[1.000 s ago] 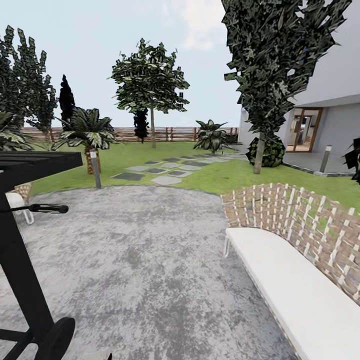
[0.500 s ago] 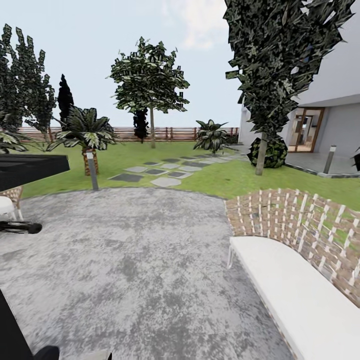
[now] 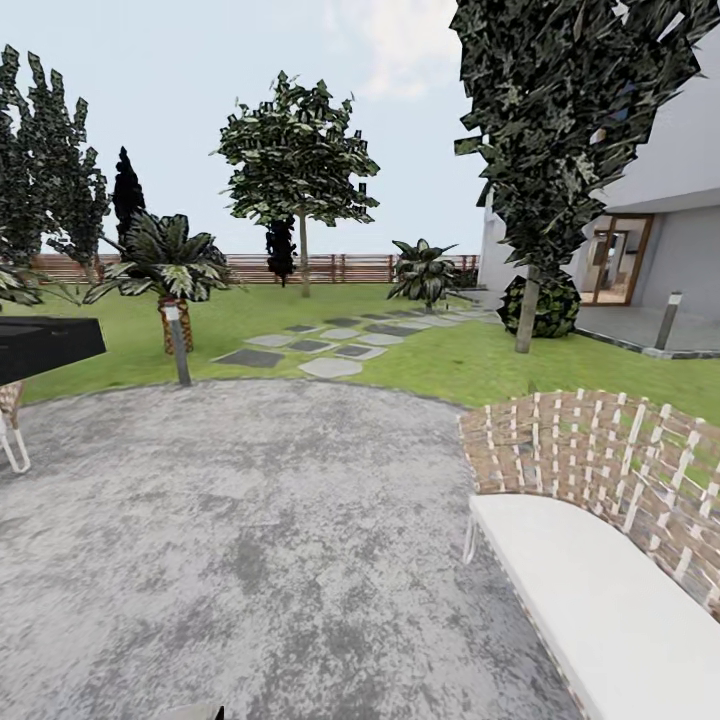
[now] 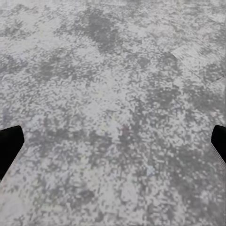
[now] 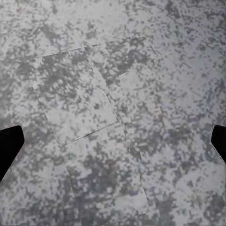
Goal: Pick up the pesticide atomizer in the garden and spray insectifuge to fully cover both potted plants in the garden.
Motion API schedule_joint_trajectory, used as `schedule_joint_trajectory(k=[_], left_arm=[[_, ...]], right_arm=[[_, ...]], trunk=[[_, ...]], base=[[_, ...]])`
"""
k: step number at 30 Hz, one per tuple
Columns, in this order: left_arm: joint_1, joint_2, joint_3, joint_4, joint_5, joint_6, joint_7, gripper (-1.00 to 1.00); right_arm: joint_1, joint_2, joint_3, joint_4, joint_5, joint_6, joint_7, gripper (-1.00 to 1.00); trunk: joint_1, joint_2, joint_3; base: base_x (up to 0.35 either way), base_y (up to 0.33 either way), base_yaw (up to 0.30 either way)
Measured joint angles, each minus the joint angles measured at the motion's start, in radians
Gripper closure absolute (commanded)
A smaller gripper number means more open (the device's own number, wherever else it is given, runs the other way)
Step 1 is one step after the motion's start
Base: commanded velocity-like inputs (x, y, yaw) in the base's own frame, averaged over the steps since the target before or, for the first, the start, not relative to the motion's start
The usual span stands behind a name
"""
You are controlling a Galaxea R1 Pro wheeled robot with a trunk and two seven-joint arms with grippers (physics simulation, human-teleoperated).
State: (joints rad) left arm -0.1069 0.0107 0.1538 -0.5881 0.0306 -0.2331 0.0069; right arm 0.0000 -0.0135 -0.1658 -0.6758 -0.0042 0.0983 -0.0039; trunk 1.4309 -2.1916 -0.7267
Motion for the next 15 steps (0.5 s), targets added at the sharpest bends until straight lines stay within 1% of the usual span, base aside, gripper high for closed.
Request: schedule_joint_trajectory(k=[15], left_arm=[[0.0, 0.0, 0.0, 0.001, 0.0, 0.0, 0.0, -1.0]], right_arm=[[0.0, 0.0, 0.0, -0.001, 0.0, 0.0, 0.0, -1.0]], trunk=[[0.0, 0.0, 0.0]], base=[[0.338, 0.0, 0.0]])
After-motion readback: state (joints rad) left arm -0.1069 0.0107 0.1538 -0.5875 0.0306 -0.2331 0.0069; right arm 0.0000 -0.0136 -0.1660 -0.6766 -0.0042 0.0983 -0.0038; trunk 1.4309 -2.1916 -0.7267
